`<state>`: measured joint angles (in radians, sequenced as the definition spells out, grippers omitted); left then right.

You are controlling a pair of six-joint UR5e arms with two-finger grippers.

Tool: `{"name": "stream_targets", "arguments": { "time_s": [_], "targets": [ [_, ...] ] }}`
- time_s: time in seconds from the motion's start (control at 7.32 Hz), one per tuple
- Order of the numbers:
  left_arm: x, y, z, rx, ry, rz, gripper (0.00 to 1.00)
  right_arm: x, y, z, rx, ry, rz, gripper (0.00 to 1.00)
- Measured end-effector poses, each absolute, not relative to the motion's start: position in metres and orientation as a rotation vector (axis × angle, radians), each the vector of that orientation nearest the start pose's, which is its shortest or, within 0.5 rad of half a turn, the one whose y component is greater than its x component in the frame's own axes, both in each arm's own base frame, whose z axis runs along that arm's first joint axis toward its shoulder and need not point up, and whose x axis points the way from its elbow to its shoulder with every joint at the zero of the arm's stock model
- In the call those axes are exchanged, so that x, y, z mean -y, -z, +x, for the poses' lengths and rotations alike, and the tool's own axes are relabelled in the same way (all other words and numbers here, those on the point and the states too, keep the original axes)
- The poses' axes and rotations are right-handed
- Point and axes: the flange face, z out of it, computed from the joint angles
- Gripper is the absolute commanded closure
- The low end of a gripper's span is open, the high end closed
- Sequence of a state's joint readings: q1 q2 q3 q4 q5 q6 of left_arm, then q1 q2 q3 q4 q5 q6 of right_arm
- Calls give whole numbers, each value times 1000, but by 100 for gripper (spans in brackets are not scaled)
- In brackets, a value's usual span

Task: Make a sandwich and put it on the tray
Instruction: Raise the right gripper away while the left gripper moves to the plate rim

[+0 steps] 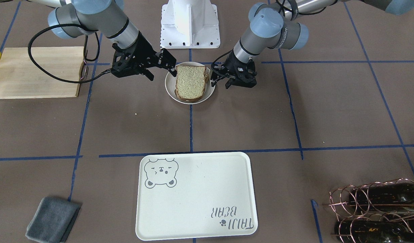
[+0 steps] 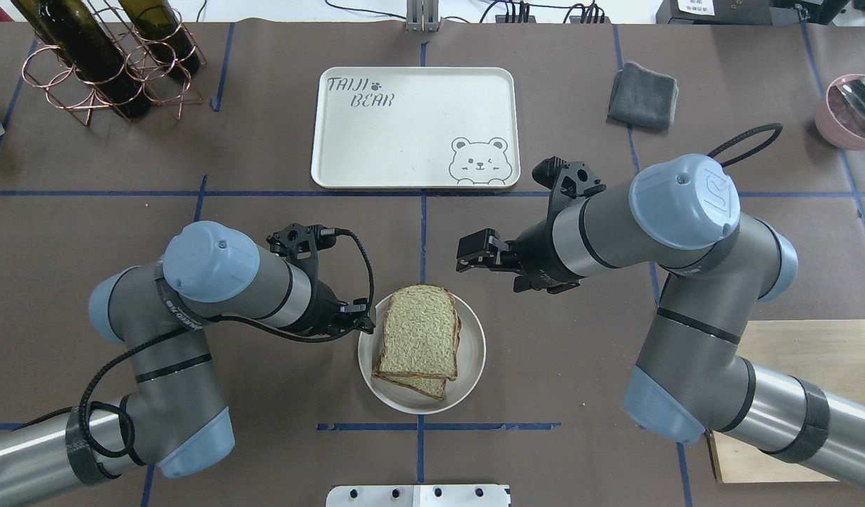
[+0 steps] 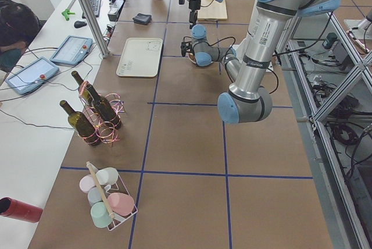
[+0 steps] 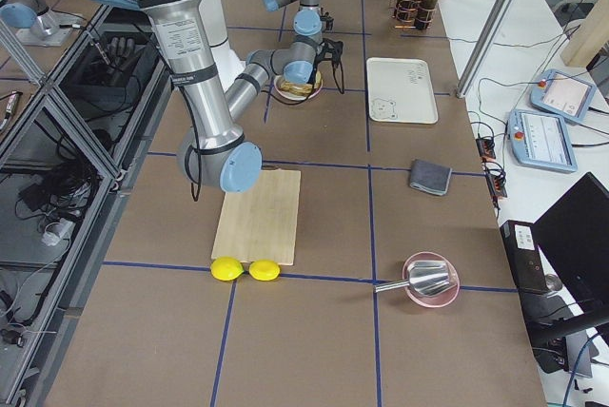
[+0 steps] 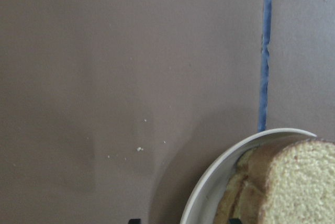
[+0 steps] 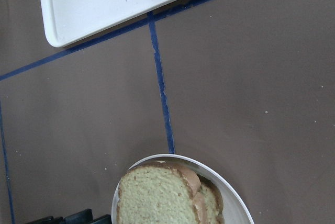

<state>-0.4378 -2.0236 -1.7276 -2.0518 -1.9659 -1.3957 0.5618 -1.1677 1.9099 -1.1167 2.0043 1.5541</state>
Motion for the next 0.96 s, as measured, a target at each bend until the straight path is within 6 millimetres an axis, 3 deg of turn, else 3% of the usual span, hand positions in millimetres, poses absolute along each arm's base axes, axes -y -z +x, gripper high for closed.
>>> {"name": "stream_targets", "arguments": {
  "time_s": [0.55, 0.96],
  "targets": [
    [343, -277, 553, -1117, 10, -4, 78, 386, -233, -436, 1230, -221, -29, 0],
    [343, -276, 555, -1118, 8, -2, 78, 388, -234, -434, 1228, -224, -28, 0]
  ]
}}
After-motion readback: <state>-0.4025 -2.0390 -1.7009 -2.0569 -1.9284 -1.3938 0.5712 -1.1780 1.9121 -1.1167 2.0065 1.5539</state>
